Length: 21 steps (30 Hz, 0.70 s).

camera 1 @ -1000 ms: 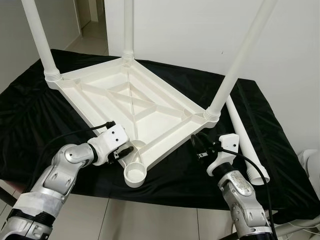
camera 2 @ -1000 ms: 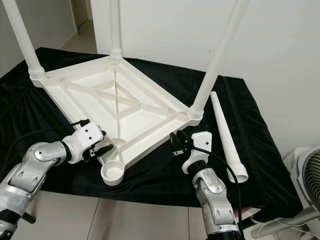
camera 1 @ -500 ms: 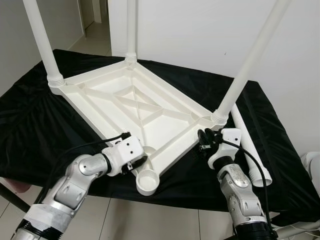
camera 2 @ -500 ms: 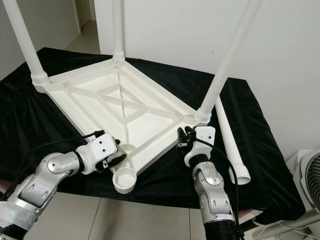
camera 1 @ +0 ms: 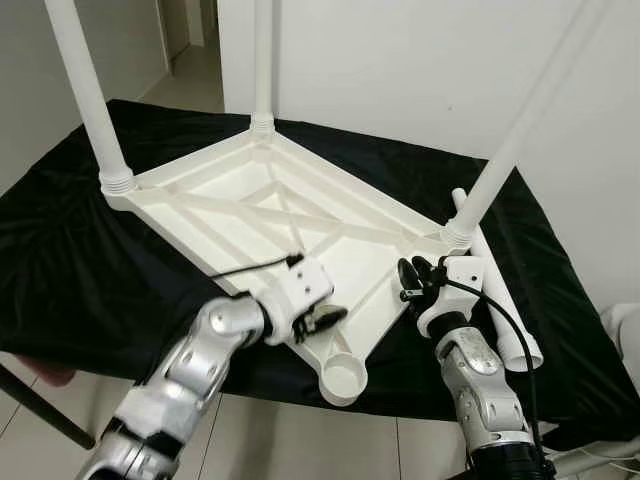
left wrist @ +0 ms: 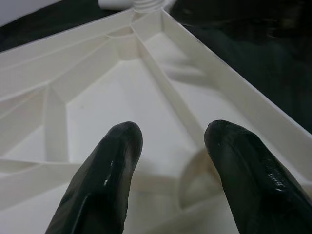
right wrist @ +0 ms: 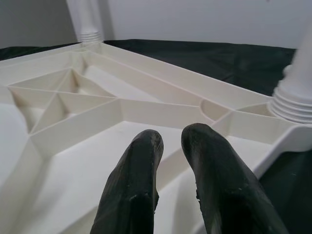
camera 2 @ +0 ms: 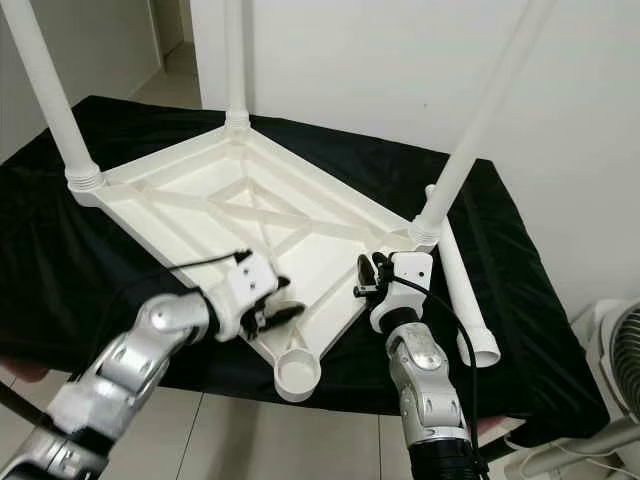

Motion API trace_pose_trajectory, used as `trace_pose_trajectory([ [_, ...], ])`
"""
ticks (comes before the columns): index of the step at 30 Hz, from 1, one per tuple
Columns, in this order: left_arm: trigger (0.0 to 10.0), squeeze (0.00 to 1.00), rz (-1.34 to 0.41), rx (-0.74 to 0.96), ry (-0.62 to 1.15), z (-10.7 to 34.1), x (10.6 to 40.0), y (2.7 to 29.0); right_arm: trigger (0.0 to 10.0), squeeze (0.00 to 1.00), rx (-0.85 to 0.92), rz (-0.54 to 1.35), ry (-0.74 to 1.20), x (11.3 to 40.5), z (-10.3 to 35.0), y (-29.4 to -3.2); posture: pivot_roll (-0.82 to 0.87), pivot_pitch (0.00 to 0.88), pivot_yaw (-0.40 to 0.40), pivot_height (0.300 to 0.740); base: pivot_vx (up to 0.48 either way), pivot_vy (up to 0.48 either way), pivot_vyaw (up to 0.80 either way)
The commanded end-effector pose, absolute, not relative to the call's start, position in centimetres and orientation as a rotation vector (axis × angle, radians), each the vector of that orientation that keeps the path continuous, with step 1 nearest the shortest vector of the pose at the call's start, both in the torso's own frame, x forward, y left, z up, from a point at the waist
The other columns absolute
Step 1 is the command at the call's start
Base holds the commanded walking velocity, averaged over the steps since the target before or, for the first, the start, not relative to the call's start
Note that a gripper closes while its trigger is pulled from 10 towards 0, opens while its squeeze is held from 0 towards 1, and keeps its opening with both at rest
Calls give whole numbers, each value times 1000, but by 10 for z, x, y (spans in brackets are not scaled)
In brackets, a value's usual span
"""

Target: Building children table

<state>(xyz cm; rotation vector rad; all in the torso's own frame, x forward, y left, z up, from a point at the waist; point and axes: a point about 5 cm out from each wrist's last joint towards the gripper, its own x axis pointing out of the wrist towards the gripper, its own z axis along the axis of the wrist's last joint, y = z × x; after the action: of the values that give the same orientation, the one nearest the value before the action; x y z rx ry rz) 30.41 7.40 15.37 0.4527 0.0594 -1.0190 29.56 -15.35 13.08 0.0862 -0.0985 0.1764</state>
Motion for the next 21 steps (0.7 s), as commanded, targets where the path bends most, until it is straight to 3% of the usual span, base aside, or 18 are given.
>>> trace_pose_trajectory([
  [1,10000,0,-938,461,63,150,310,83,10000,0,75,167,-92,294,128,-157,-73,2,-69,740,0,0,0],
  [9,10000,0,-1017,527,84,151,314,97,10000,0,73,177,-83,291,126,-157,-72,2,-70,740,0,0,0],
  [12,10000,0,-1144,539,120,152,309,104,10000,0,63,188,-76,290,124,-157,-72,2,-70,740,0,0,0],
  [13,10000,1000,-1219,548,154,151,306,108,10000,0,58,193,-73,289,124,-157,-76,3,-69,740,0,0,0],
  [21,10000,1000,-1388,593,241,145,299,111,10000,0,48,197,-64,285,122,-158,-86,4,-65,740,0,0,0],
])
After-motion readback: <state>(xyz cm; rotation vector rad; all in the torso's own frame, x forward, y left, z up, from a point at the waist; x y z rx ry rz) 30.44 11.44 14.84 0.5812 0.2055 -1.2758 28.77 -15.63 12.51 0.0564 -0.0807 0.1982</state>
